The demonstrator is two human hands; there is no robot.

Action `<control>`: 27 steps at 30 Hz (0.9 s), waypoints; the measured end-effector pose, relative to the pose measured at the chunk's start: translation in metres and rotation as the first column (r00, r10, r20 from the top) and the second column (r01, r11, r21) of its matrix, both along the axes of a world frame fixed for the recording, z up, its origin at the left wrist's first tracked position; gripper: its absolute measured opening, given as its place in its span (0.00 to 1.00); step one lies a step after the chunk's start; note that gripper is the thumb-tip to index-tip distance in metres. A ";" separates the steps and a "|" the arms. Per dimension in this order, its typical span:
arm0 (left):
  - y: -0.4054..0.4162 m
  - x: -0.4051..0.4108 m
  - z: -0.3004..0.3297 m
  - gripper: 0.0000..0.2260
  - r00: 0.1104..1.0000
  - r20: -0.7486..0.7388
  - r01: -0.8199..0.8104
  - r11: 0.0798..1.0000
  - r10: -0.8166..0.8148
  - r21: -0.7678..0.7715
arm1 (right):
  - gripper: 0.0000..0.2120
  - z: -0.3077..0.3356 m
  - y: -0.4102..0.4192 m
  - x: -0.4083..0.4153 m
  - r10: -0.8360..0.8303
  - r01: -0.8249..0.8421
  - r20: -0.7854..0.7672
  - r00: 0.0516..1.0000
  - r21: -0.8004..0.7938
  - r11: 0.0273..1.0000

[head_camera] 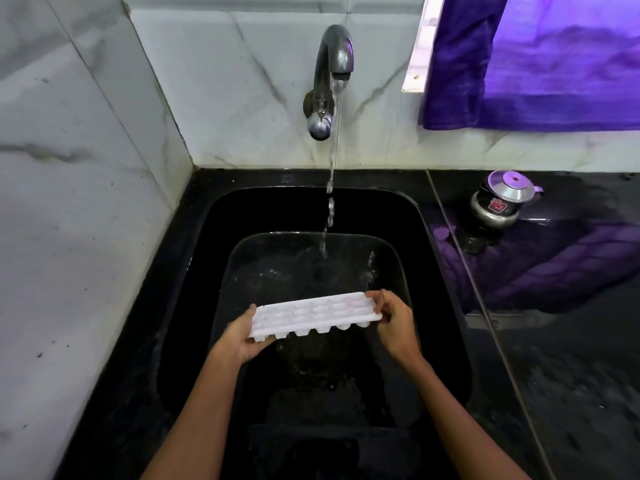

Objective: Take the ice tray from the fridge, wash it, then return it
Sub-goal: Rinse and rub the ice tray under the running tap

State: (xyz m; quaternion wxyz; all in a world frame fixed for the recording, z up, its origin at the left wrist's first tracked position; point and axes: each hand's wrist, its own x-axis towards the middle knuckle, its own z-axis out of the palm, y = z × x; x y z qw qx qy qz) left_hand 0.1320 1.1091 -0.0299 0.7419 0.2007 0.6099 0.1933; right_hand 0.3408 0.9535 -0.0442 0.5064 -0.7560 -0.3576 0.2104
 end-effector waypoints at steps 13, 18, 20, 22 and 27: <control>0.009 0.014 0.067 0.07 0.959 0.016 -0.258 0.853 0.282 0.453 | 0.16 0.094 0.070 0.019 0.264 -0.165 0.325 0.908 -0.302 0.939; 0.016 0.011 0.077 0.09 0.941 0.035 -0.308 0.808 0.336 0.502 | 0.23 0.096 0.093 0.027 0.352 -0.197 0.428 0.832 -0.366 0.910; 0.018 0.010 0.077 0.09 0.932 0.047 -0.332 0.794 0.360 0.510 | 0.24 0.095 0.101 0.030 0.424 -0.249 0.430 0.797 -0.405 0.880; 0.018 0.012 0.079 0.09 0.921 0.066 -0.362 0.779 0.384 0.512 | 0.24 0.096 0.109 0.031 0.472 -0.286 0.430 0.770 -0.429 0.857; 0.022 0.016 0.080 0.06 0.910 0.094 -0.391 0.756 0.405 0.526 | 0.23 0.100 0.128 0.038 0.534 -0.311 0.425 0.731 -0.489 0.815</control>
